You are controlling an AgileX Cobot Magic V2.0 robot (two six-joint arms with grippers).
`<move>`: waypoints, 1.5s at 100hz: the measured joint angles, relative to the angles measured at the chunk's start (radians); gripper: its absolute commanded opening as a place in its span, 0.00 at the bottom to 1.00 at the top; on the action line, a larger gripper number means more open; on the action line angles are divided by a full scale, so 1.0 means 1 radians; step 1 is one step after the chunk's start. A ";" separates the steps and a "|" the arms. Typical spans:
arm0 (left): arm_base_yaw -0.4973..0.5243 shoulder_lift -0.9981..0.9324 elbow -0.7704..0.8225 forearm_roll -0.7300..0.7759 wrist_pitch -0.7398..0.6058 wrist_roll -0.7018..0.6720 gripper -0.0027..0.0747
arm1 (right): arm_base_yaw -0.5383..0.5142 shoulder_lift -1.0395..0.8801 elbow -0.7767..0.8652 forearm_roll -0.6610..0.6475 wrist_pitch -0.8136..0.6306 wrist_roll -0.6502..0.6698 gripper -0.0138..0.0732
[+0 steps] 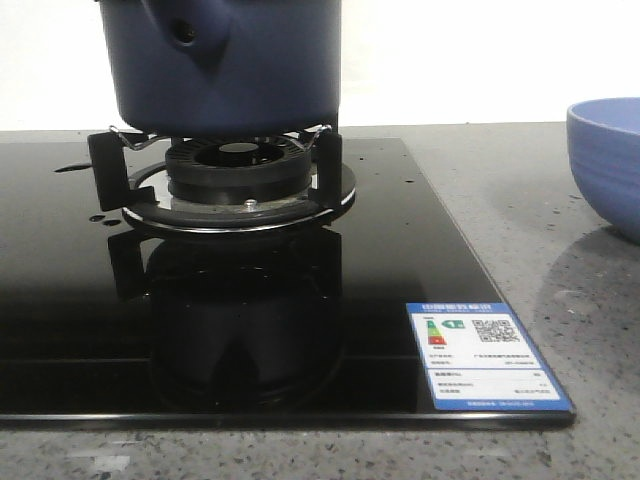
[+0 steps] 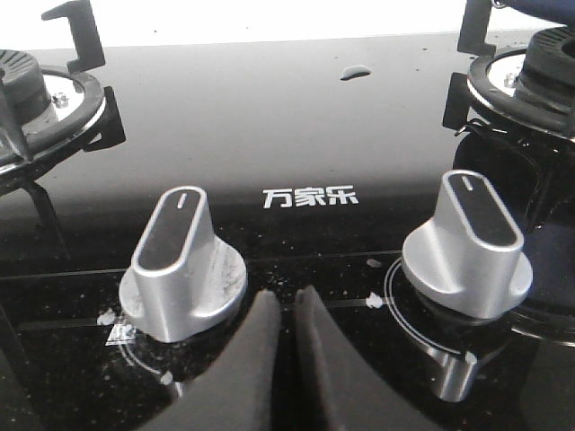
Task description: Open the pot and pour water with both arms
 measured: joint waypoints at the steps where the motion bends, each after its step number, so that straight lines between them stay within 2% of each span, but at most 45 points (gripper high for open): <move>1: 0.000 0.000 0.000 0.000 0.000 0.000 0.01 | 0.000 0.000 0.000 0.000 0.000 0.000 0.09; 61: 0.000 0.000 0.000 0.000 0.000 0.000 0.01 | -0.005 0.000 0.010 -0.002 0.000 -0.001 0.09; 77: 0.000 0.000 0.000 -0.002 0.000 0.000 0.01 | -0.071 0.000 0.092 -0.165 -0.091 0.019 0.09; 86: 0.000 0.000 0.000 -0.002 0.000 0.000 0.01 | -0.130 0.000 0.172 -0.234 -0.230 0.130 0.09; 100: 0.000 0.000 0.000 -0.002 0.000 0.000 0.01 | -0.211 0.000 0.340 -0.366 -0.455 0.438 0.09; 105: 0.000 0.000 0.000 -0.002 0.000 0.000 0.01 | -0.226 0.000 0.379 -0.391 -0.487 0.525 0.09; 120: 0.000 0.000 0.000 -0.004 0.000 0.000 0.01 | -0.234 -0.014 0.378 -0.409 -0.415 0.621 0.09; 137: 0.000 0.000 0.000 -0.004 0.000 0.000 0.01 | -0.234 -0.079 0.378 -0.409 -0.205 0.637 0.09; 150: 0.000 0.000 0.000 -0.004 0.002 0.000 0.01 | -0.234 -0.088 0.378 -0.411 -0.191 0.637 0.09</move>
